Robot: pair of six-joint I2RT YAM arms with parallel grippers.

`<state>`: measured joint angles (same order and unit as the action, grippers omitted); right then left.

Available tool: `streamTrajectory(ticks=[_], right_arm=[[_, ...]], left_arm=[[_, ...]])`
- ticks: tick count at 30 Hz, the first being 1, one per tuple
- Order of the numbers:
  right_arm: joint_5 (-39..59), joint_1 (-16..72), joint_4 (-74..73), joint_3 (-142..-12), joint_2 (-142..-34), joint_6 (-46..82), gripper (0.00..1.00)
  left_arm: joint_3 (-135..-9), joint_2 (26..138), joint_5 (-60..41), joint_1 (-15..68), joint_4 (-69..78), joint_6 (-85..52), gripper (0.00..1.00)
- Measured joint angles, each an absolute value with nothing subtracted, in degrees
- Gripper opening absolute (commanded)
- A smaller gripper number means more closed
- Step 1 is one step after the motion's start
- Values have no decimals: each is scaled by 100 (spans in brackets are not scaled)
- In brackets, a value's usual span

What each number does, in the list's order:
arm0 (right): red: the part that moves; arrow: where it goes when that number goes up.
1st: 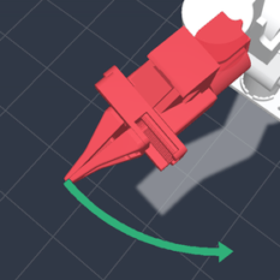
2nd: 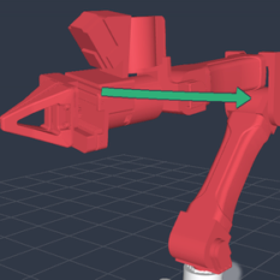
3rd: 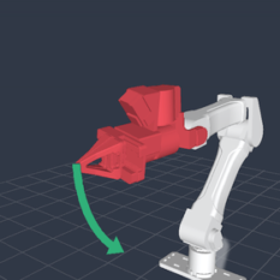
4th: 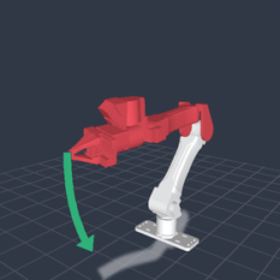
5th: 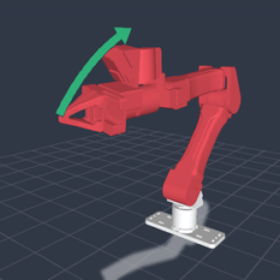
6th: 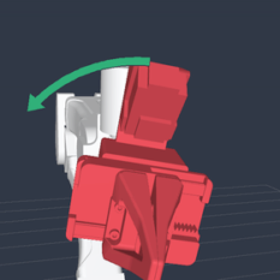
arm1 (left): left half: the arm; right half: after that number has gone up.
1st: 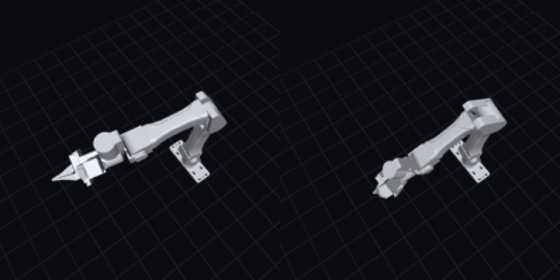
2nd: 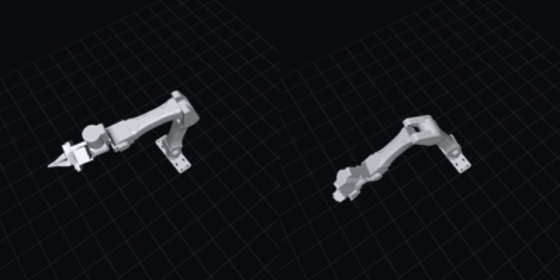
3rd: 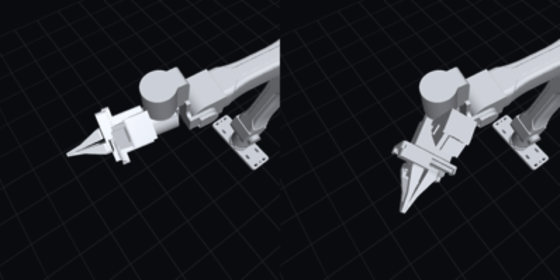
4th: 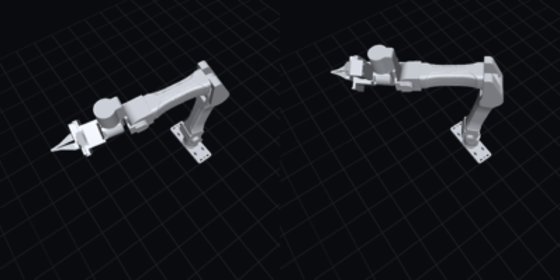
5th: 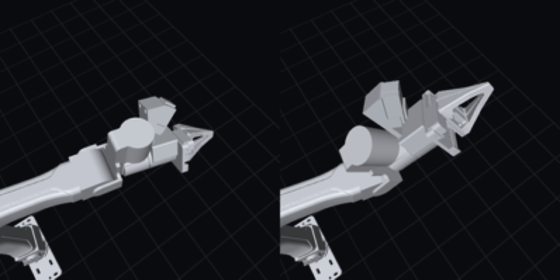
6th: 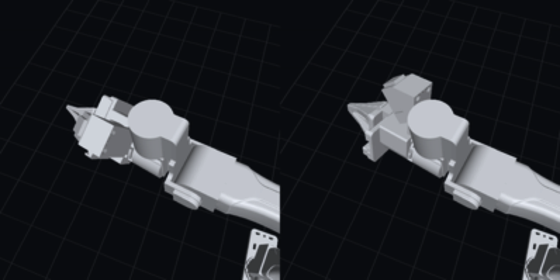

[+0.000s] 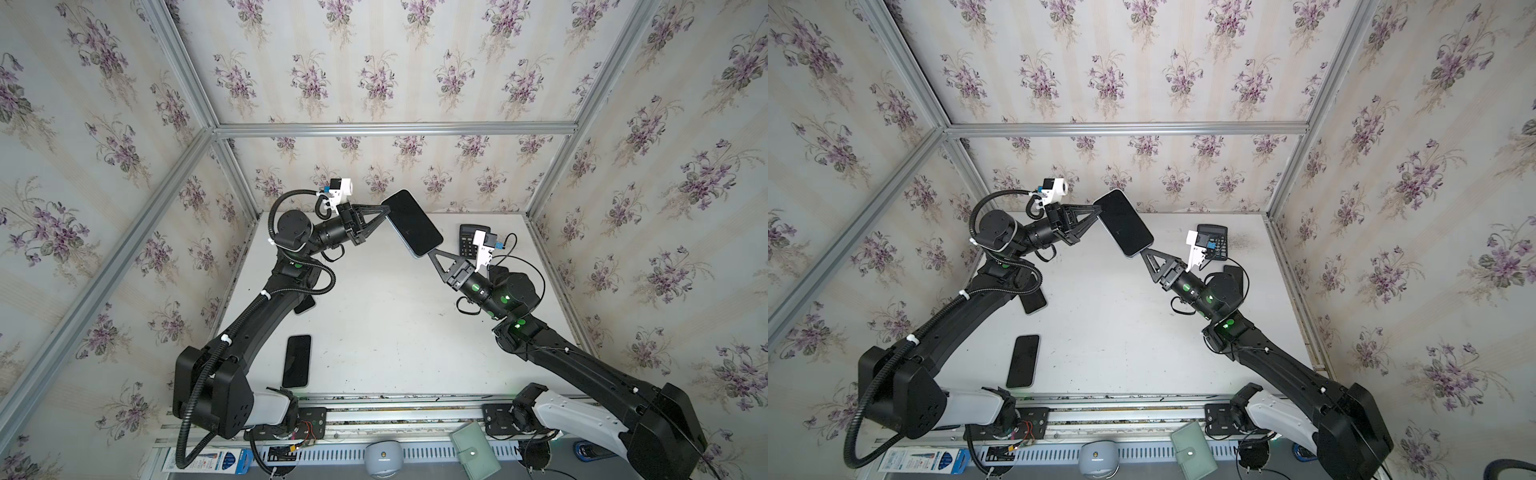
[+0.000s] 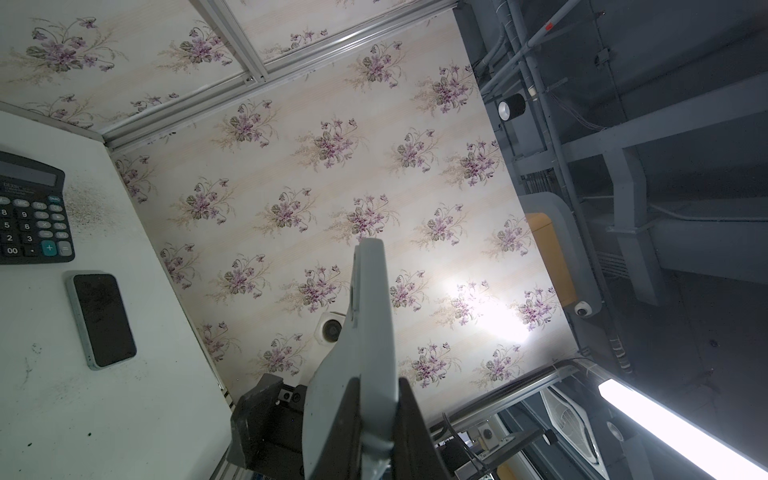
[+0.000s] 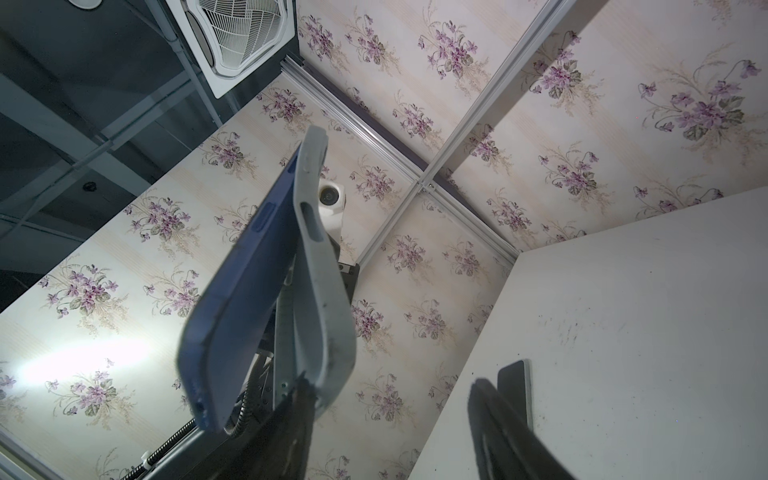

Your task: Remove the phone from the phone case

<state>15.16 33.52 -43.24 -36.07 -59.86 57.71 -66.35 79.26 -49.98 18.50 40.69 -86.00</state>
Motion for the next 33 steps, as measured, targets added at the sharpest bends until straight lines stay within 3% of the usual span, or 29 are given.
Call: streamTrajectory(ticks=[10, 16, 25, 30, 33], right_arm=[[1498, 3326, -4611, -3579, -6095, 5970, 74], [1474, 3308, -4873, -3581, -6233, 6095, 77], [1544, 3304, -5177, -3487, -6344, 6265, 62], [1629, 3306, -5247, -3308, -6316, 6458, 48], [1673, 3312, -5242, -3181, -6274, 6558, 35]], left_arm=[[-6464, 7948, -4847, 1850, 4143, -8536, 0], [-6383, 7948, -5262, 1900, 4021, -8453, 0], [-6372, 7975, -5242, 1883, 3981, -8471, 0], [-6331, 8097, -5238, 1879, 4001, -8475, 0], [-6211, 8197, -5227, 1879, 4104, -8479, 0]])
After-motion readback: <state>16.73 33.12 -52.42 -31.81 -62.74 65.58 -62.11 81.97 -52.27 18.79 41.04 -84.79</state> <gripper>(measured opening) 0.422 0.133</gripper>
